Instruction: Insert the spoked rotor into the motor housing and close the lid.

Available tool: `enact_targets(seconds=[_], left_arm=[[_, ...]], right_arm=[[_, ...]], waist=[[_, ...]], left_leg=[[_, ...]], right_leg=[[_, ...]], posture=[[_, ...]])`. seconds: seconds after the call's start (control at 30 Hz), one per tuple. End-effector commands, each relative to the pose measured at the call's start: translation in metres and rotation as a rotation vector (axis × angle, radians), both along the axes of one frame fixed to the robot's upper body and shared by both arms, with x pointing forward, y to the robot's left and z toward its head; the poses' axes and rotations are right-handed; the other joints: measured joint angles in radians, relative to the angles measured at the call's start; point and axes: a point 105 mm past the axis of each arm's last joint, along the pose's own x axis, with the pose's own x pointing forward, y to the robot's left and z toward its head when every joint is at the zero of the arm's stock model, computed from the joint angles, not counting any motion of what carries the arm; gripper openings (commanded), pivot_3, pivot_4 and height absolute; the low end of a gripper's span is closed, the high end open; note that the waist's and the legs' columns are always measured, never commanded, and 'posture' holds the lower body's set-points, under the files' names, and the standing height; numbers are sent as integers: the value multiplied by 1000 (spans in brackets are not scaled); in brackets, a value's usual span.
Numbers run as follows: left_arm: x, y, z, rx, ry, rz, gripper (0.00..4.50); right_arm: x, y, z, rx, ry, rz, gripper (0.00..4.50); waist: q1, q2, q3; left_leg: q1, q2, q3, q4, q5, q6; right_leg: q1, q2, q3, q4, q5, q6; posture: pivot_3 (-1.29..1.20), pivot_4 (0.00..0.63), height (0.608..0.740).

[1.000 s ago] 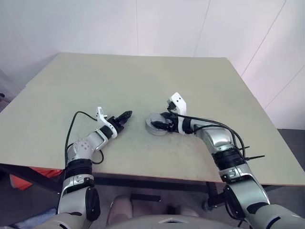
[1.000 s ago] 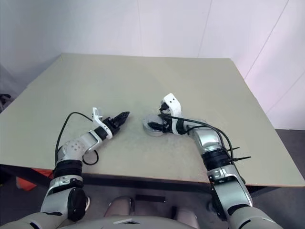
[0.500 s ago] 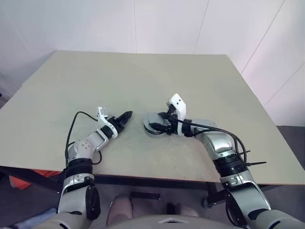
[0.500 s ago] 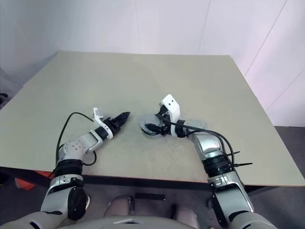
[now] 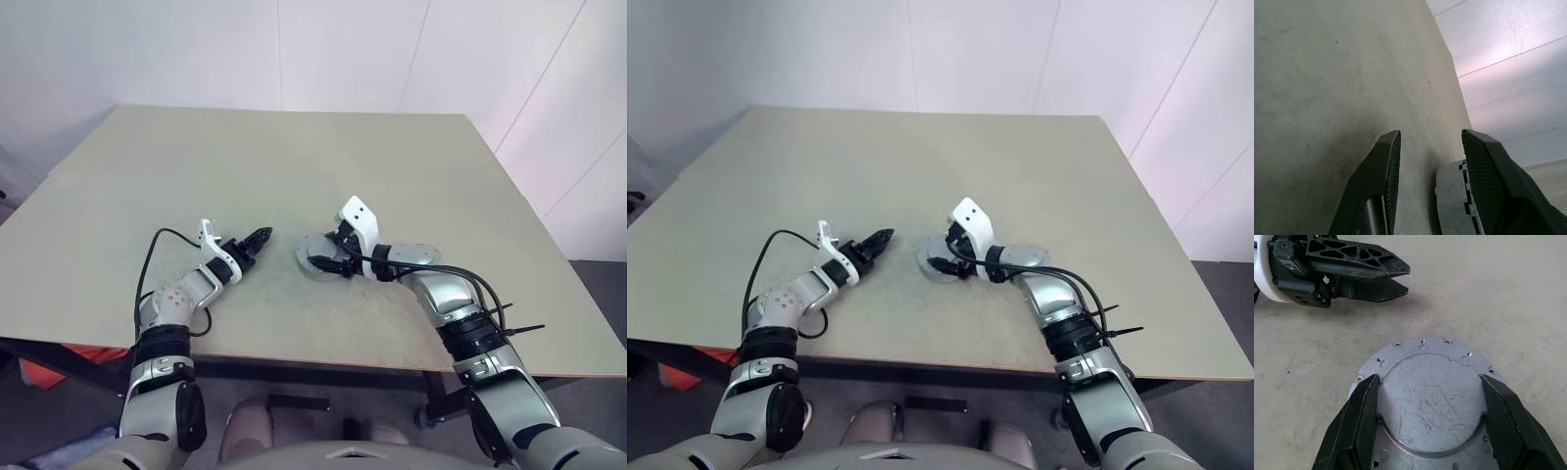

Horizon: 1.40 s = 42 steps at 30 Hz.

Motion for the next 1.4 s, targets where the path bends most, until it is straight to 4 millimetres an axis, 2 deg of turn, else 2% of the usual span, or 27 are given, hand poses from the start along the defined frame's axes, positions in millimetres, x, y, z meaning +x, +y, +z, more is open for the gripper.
enact_targets(seconds=[0.03, 0.13, 0.27, 0.33, 0.4, 0.5, 0.53, 0.57, 0.67, 0.87, 1.03, 1.2, 1.4], left_arm=[[5, 0, 14, 4, -55, -4, 2110], [5, 0, 14, 4, -55, -4, 2110], [5, 0, 14, 4, -57, -5, 2110], [5, -1, 15, 3, -57, -6, 2110], [4, -1, 15, 3, -58, -7, 2110], [3, -1, 15, 2, -58, -10, 2110], [3, -1, 15, 2, -57, -10, 2110], [3, -2, 15, 1, -56, -11, 2110], [2, -3, 14, 1, -53, -14, 2110], [1, -3, 12, 1, -47, -14, 2110], [0, -3, 11, 2, -43, -14, 2110], [0, -4, 11, 3, -42, -15, 2110], [0, -4, 11, 3, -43, -12, 2110]], right_arm=[[8, -9, 5, -32, -31, -31, 3095], [5, -12, -1, -59, -10, -26, 3095], [-2, -22, -21, -141, 53, -23, 3095], [-5, -34, -44, -219, 118, -54, 3095], [-4, -43, -56, -255, 157, -98, 3095], [0, -47, -59, -257, 171, -138, 3095], [1, -47, -59, -253, 174, -146, 3095], [3, -46, -58, -242, 174, -158, 3095], [8, -40, -51, -184, 177, -168, 3095], [5, -23, -35, -69, 203, -117, 3095], [4, -16, -21, -8, 181, -88, 3095], [7, -10, -5, 37, 124, -80, 3095], [5, -5, 6, 9, 8, -23, 3095]], waist=[[0, 0, 0], [1, 0, 0], [3, 0, 0], [3, 0, 0], [3, 1, -1], [3, 2, -1], [3, 2, -1], [3, 3, -1], [3, 3, 0], [2, 4, 0], [1, 3, 0], [-4, 3, -1], [-16, 3, 0]], left_leg=[[0, 0, 0, 0, 0, 0], [0, 0, 0, 2, 0, 0], [1, 0, 0, 3, 0, 1], [1, 0, 0, 3, -1, 1], [4, -1, 0, 4, -1, 1], [13, -1, 0, 3, -3, 5], [17, -1, 0, 3, -4, 6], [20, -1, -1, 3, -4, 6], [23, 0, -2, 3, -4, 6], [23, -1, -2, 2, -4, 6], [16, 0, -2, 2, -3, 5], [14, 1, -1, -2, -3, 5], [2, 2, -1, -3, 1, -1]], right_leg=[[0, 0, 0, 0, 0, 0], [1, 0, 0, 0, 0, 0], [3, 0, 0, 0, 0, 0], [4, 0, -1, 0, 0, 0], [7, 0, -1, 0, 0, 0], [15, -1, -1, 0, 0, 0], [18, -1, 0, 0, 0, 0], [21, -1, 0, 0, -4, 7], [25, -2, 1, -2, -5, 8], [20, -3, 1, -5, -5, 9], [18, -2, 2, -4, -5, 9], [12, 0, 1, -2, 0, 1], [2, 1, 0, -2, 0, 0]], posture=[[0, 0, 740], [0, 0, 740], [0, 0, 740], [0, 0, 740], [0, 0, 740], [0, 0, 740], [0, 0, 740], [0, 0, 740], [0, 0, 740], [0, 0, 740], [0, 0, 740], [0, 0, 740], [0, 0, 740]])
